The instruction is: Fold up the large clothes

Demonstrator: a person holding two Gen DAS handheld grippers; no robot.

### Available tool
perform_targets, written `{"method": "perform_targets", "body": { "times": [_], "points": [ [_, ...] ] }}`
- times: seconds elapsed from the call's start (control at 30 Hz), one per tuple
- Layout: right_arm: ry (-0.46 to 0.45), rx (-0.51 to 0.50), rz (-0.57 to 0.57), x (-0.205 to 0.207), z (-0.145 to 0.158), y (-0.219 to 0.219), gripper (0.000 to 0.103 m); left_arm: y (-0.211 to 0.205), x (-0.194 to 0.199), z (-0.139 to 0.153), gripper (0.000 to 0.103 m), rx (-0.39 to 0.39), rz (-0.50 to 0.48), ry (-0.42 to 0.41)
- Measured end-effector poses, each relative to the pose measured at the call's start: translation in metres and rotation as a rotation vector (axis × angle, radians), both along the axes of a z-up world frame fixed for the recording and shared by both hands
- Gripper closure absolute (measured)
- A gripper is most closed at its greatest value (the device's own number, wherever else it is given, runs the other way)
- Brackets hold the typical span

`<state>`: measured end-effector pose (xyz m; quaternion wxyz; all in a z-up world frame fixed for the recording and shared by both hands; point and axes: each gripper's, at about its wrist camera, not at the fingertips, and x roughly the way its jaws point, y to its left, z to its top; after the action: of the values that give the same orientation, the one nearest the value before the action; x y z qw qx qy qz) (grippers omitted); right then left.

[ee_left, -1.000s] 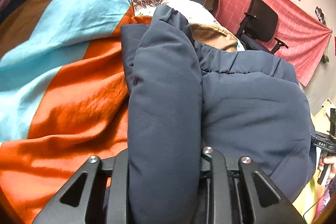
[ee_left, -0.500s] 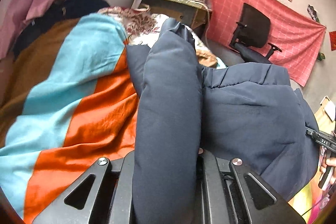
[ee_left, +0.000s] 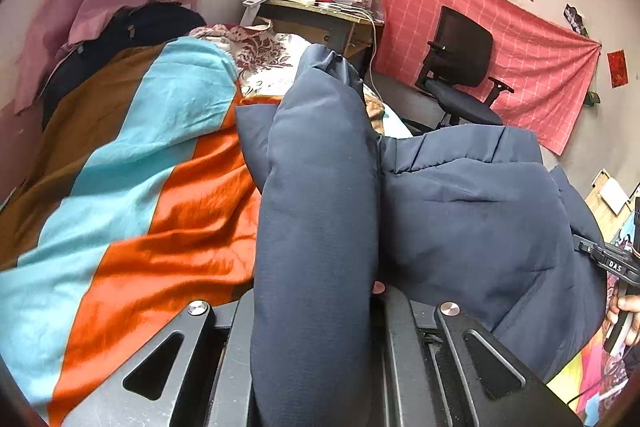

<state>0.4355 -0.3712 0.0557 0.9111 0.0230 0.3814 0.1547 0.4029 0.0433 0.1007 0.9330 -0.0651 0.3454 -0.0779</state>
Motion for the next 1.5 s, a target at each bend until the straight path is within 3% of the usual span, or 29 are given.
{"method": "perform_targets", "body": {
  "times": [0.27,0.37,0.43,0.53,0.63,0.73,0.83,0.93,1.0,1.07,1.2,1.37,1.5],
  "points": [
    [0.008,-0.009,0.006,-0.021,-0.008,0.004,0.088,0.004,-0.010,-0.041,0.096,-0.007,0.031,0.062],
    [0.025,-0.019,-0.006,-0.019,-0.025,0.006,0.088,0.004,-0.009,-0.061,0.095,0.019,0.040,0.084],
    [0.040,-0.024,-0.024,-0.016,-0.041,0.005,0.088,0.010,-0.007,-0.071,0.095,-0.005,0.051,0.092],
    [0.058,0.001,-0.060,-0.015,-0.058,-0.003,0.087,0.022,-0.004,-0.077,0.093,-0.060,0.052,0.113],
    [0.078,0.042,-0.089,-0.015,-0.069,-0.014,0.083,0.020,-0.002,-0.075,0.089,-0.035,0.045,0.119],
    [0.077,0.030,-0.104,-0.016,-0.076,-0.017,0.072,0.018,-0.001,-0.073,0.086,-0.016,0.050,0.131],
    [0.089,0.030,-0.121,-0.015,-0.079,-0.020,0.062,0.021,-0.002,-0.076,0.076,-0.032,0.083,0.152],
    [0.090,0.051,-0.141,-0.017,-0.080,-0.025,0.046,0.026,-0.003,-0.076,0.056,-0.051,0.111,0.161],
    [0.069,0.050,-0.148,-0.021,-0.079,-0.025,0.027,0.028,-0.006,-0.073,0.046,-0.065,0.122,0.148],
    [0.043,0.041,-0.145,-0.025,-0.075,-0.023,0.022,0.027,-0.010,-0.068,0.026,-0.066,0.142,0.131],
    [0.012,0.018,-0.150,-0.032,-0.070,-0.017,0.008,0.021,-0.018,-0.060,0.021,-0.024,0.181,0.082],
    [-0.029,0.020,-0.168,-0.042,-0.065,-0.012,0.004,0.007,-0.032,-0.054,0.020,0.057,0.184,0.033],
    [-0.063,0.005,-0.167,-0.050,-0.058,-0.007,0.000,0.001,-0.041,-0.054,0.020,0.075,0.199,0.007]
  ]
}}
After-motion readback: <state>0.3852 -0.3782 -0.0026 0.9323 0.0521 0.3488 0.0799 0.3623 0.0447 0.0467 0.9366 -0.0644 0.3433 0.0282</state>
